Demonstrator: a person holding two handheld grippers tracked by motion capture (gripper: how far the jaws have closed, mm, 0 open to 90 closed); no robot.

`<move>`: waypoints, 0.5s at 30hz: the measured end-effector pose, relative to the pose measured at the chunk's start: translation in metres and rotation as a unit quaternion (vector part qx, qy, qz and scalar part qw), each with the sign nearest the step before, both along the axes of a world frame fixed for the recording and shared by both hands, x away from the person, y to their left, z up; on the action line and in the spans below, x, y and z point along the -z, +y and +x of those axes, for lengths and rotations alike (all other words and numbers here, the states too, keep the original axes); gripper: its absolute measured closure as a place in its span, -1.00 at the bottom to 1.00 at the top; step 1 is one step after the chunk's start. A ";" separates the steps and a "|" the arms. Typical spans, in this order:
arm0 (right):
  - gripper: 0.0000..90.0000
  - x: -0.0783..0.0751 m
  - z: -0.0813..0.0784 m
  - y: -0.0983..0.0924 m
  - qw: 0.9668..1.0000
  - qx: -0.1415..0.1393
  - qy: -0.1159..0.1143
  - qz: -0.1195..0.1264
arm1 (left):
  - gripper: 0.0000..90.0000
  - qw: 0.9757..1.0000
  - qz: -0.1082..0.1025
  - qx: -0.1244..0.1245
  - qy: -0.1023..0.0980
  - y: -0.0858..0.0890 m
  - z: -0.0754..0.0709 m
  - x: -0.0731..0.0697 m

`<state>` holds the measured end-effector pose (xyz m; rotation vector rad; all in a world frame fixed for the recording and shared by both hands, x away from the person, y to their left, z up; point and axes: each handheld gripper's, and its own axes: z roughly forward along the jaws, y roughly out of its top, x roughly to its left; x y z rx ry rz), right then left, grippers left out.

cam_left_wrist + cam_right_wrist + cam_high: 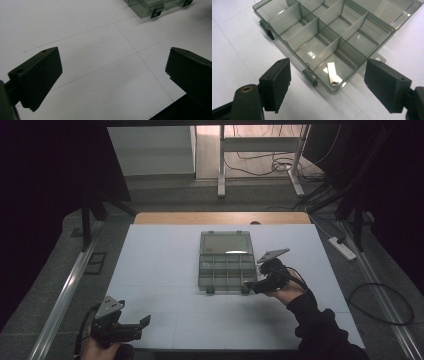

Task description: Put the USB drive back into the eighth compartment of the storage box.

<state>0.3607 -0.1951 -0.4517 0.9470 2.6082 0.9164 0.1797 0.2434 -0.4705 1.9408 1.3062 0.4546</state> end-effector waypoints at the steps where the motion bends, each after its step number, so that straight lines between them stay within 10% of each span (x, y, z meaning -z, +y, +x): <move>1: -0.52 0.000 -0.001 -0.001 1.000 -0.001 0.002 0.000 | -0.98 1.000 0.000 0.000 0.000 0.000 0.000 0.000; 15: -0.67 -0.003 -0.008 -0.012 1.000 -0.001 0.012 0.004 | -0.98 1.000 0.000 0.000 0.000 0.000 0.000 0.000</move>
